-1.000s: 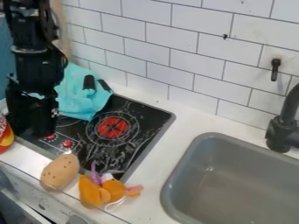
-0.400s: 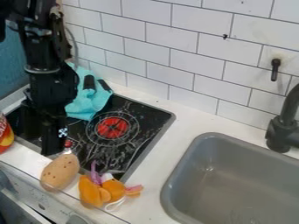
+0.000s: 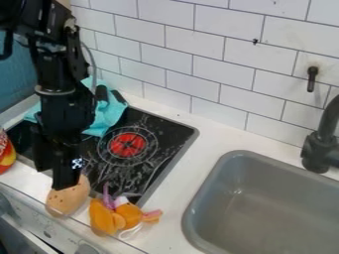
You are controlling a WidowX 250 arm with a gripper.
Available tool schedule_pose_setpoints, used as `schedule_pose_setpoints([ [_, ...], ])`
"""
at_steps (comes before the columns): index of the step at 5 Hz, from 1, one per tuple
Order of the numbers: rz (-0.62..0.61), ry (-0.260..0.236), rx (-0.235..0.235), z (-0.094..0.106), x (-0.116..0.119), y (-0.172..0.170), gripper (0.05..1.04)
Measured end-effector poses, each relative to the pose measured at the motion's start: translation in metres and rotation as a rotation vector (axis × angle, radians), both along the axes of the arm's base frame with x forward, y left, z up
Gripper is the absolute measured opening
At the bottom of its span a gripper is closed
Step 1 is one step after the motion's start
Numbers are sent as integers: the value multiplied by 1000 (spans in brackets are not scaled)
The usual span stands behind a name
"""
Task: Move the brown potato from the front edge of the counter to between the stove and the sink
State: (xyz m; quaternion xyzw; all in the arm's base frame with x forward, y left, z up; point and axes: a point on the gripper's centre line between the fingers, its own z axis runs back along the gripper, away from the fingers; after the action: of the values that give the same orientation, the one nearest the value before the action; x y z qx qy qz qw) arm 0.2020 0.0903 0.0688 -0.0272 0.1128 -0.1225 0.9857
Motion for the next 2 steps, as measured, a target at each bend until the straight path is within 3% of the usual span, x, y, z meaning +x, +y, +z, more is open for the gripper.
schedule_pose_setpoints([
  [1,14,-3,20,-5,2,-1,1000],
  [2,4,28,50,-19,4,-9,1000],
])
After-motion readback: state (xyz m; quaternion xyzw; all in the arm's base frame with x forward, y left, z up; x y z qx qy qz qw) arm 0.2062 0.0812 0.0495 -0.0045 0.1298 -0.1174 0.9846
